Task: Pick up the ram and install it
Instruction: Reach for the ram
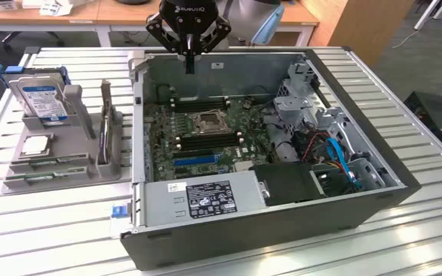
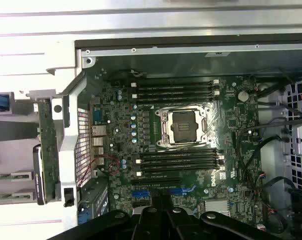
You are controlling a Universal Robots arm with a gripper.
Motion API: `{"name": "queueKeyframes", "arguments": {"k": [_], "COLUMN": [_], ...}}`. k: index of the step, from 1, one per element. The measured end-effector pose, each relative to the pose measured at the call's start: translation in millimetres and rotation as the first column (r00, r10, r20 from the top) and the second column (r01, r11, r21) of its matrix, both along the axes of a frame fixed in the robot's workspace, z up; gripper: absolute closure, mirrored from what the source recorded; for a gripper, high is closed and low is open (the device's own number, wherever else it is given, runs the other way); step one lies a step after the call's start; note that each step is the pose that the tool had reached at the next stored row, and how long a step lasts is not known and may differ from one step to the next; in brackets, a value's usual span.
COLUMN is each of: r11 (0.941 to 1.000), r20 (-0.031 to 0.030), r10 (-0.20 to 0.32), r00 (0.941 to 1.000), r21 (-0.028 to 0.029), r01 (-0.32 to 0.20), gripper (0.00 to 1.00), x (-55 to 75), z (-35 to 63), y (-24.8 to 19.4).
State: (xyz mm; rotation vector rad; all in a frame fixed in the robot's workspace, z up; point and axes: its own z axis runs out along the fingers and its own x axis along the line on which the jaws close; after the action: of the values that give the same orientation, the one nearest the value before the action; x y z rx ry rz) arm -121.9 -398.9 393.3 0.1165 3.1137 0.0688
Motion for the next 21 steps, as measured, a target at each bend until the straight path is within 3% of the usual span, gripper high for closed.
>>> {"name": "queueKeyframes", "arguments": {"k": [13,21], "r11": [1.0,1.0], "r20": [0.0002,0.0], "r10": [0.0,0.0], "r00": [1.0,1.0], "r21": [0.0001,-0.0001], "r01": [0.0,0.0], "gripper": [0.89,0.89], "x": [-0.9,-14.1], "z": [-0.1,0.0], "y": [0.0,0.0]}}
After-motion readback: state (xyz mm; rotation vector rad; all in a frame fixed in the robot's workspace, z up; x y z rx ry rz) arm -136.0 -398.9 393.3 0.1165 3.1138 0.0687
